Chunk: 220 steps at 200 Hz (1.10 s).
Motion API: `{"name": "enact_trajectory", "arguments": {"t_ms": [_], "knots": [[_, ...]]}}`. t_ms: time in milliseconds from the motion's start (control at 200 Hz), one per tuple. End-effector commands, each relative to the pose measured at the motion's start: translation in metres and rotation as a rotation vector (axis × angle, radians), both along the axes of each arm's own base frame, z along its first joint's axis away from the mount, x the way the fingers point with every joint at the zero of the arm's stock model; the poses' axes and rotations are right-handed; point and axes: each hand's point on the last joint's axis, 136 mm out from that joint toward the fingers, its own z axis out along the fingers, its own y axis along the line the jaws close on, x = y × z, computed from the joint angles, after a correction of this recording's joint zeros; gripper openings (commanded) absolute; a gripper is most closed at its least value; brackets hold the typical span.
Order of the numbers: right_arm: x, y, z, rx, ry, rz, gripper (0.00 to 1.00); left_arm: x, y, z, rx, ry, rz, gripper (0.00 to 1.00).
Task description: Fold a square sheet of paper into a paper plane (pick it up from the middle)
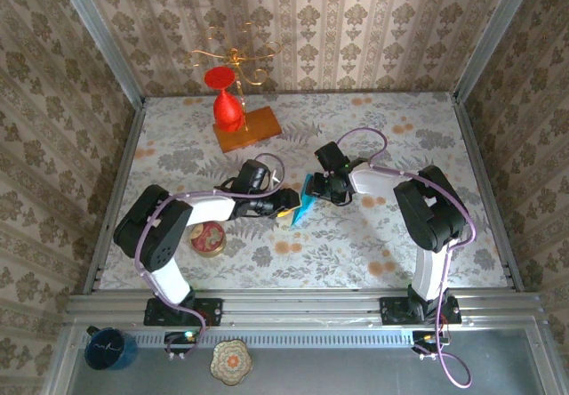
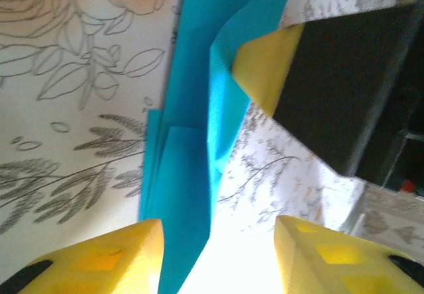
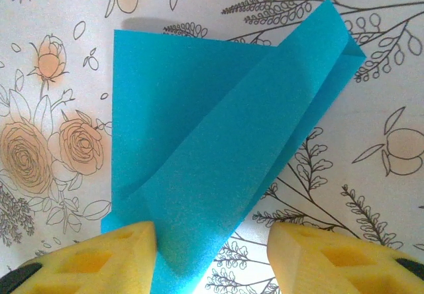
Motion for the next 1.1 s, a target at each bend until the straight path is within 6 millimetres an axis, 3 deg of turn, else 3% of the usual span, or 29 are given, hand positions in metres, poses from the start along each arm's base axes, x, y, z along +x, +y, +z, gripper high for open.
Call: {"name": "enact_trajectory", "arguments": {"t_ms": [0,335,640,860,1095], "knots": [[-0.029,-0.018,-0.054,-0.117,0.142,-0.001,0.53,-0.009,0.01,-0.005,0.148,-0.064,-0.049,0.52],[-0.031,-0.019,-0.06,-0.121,0.162,-0.007,0.53,-0.013,-0.005,-0.005,0.221,-0.124,-0.137,0.55],[-0.033,-0.02,-0.061,-0.125,0.173,-0.016,0.53,-0.019,-0.004,-0.026,0.275,-0.079,-0.174,0.52],[-0.033,-0.021,-0.064,-0.129,0.184,-0.024,0.52,-0.022,-0.002,-0.035,0.301,-0.063,-0.188,0.48],[-0.034,-0.024,-0.066,-0.134,0.195,-0.031,0.52,-0.025,0.002,-0.049,0.328,-0.04,-0.191,0.36]]}}
